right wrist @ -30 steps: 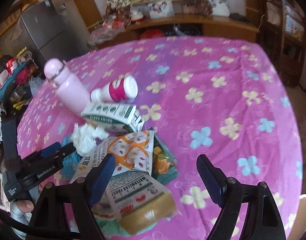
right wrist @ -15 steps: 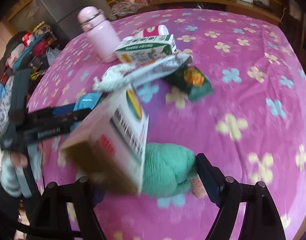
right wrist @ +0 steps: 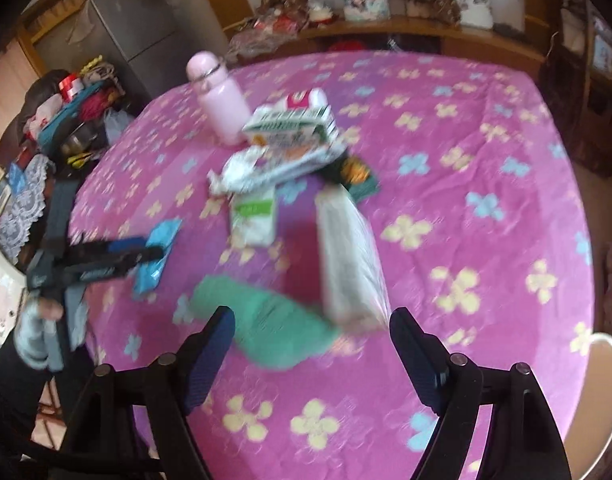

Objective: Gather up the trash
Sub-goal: 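Grasp the blue snack packet with the left tool while the right tool grasps the white rainbow medicine box, then carry both items over the white bucket and open both tools to drop them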

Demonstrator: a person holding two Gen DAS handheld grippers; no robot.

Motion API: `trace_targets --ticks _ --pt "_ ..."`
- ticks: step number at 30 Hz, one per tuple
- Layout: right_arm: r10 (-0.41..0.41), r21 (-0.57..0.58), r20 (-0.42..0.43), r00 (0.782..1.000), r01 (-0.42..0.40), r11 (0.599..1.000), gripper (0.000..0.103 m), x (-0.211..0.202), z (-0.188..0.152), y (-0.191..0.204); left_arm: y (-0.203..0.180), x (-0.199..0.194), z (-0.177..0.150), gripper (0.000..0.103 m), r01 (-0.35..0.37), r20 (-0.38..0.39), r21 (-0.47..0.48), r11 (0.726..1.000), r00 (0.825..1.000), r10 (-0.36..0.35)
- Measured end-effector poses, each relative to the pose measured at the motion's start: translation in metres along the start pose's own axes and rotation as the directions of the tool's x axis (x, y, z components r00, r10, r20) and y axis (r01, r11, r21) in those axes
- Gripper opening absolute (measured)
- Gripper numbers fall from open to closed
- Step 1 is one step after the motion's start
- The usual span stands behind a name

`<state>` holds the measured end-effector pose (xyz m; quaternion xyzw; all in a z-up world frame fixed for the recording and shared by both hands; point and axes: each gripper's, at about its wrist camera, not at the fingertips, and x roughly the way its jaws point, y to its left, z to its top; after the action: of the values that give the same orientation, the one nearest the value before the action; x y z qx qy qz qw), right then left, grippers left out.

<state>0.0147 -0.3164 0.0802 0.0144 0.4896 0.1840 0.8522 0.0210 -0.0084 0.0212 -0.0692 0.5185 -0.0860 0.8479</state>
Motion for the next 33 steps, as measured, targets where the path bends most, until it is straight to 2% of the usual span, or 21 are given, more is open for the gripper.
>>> trace_targets --ticks 5,10,13,20,22,23,24,27,28,29,31,33 --pt "-0.126 -0.020 -0.021 0.992 0.125 0.992 0.083 0.032 0.021 -0.009 0.010 -0.005 -0.001 0.071 0.018 0.016 -0.051 0.999 1.000 -0.017" --pt "-0.186 -0.005 -0.024 0.982 0.186 0.983 0.083 0.052 0.022 -0.030 0.006 0.005 -0.009 0.079 -0.013 0.029 -0.045 0.999 0.999 0.015" --pt "-0.196 0.005 -0.030 0.980 0.196 0.981 0.083 0.062 0.019 -0.041 0.002 0.009 -0.009 0.081 0.001 0.055 -0.062 0.998 0.999 0.003" --pt "-0.201 0.001 -0.031 0.979 0.202 0.979 0.083 0.074 0.019 -0.050 -0.016 0.019 -0.006 0.081 0.038 0.032 -0.053 0.998 0.999 -0.036" --pt "-0.206 0.013 -0.043 0.978 0.207 0.978 0.083 0.079 0.019 -0.053 -0.020 0.028 -0.007 0.081 0.031 0.003 -0.053 0.998 1.000 -0.030" --pt "-0.203 0.026 -0.045 0.978 0.204 0.979 0.084 0.082 0.019 -0.056 -0.024 0.027 -0.007 0.081 0.011 0.028 -0.035 0.999 1.000 -0.010" --pt "-0.209 0.031 -0.035 0.977 0.210 0.977 0.084 0.083 0.018 -0.057 -0.026 0.028 -0.007 0.081 -0.005 0.021 -0.023 1.000 1.000 0.005" --pt "-0.228 0.059 -0.010 0.974 0.228 0.972 0.083 0.081 0.015 -0.059 -0.033 0.029 -0.008 0.077 -0.044 0.021 0.010 0.999 0.999 0.044" --pt "-0.228 0.071 0.000 0.974 0.227 0.971 0.078 0.079 0.013 -0.059 -0.035 0.028 -0.010 0.073 -0.049 0.029 0.019 0.999 0.998 0.048" --pt "-0.239 0.067 0.012 0.971 0.238 0.969 0.063 0.076 0.011 -0.058 -0.036 0.026 -0.011 0.063 -0.043 0.030 0.022 0.999 0.999 0.042" --pt "-0.266 0.051 0.027 0.964 0.264 0.963 0.059 0.069 0.005 -0.055 -0.037 0.021 -0.014 0.059 -0.043 0.029 0.023 0.999 0.999 0.042" --pt "-0.254 0.054 0.040 0.966 0.252 0.966 0.058 0.060 0.000 -0.055 -0.041 0.010 -0.018 0.058 -0.039 0.050 0.028 0.999 0.998 0.038"
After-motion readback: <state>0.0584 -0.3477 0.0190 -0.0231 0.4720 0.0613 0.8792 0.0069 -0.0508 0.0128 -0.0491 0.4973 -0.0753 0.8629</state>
